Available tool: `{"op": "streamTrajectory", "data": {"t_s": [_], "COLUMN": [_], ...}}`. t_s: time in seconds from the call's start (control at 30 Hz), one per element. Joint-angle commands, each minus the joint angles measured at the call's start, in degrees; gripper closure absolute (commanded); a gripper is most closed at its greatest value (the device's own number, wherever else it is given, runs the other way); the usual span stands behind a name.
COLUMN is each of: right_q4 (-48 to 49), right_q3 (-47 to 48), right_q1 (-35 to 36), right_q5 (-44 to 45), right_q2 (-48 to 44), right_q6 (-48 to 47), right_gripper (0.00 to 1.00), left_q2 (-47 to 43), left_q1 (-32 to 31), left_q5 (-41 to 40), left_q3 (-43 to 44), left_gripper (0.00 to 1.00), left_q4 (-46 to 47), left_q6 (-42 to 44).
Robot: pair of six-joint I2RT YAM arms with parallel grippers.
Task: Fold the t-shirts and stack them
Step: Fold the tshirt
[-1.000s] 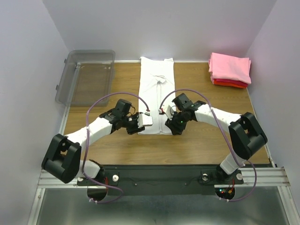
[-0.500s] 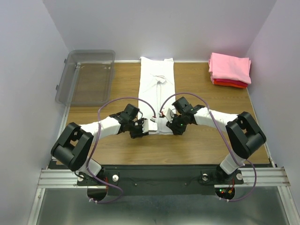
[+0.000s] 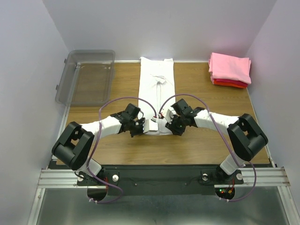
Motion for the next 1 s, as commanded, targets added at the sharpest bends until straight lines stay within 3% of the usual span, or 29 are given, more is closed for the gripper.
{"op": "streamTrajectory", "data": {"t_s": [0.0, 0.97], "right_q4": [-4.39, -2.02], "right_q3": [-0.92, 2.59], "right_q1": [0.58, 2.69], "right_q5": [0.62, 0.79], "right_q2": [-4.31, -5.56], "right_q6": [-0.23, -2.34], "right_gripper": [0.59, 0.57], "left_q2": [0.11, 1.17], "left_q1": [-0.31, -0.31], "left_q5": [-0.08, 0.36], "left_q3": [1.44, 2.58], "left_gripper": [0.99, 0.99], "left_q4": [-3.55, -4.6], "left_q6": [-0.39, -0.13]}}
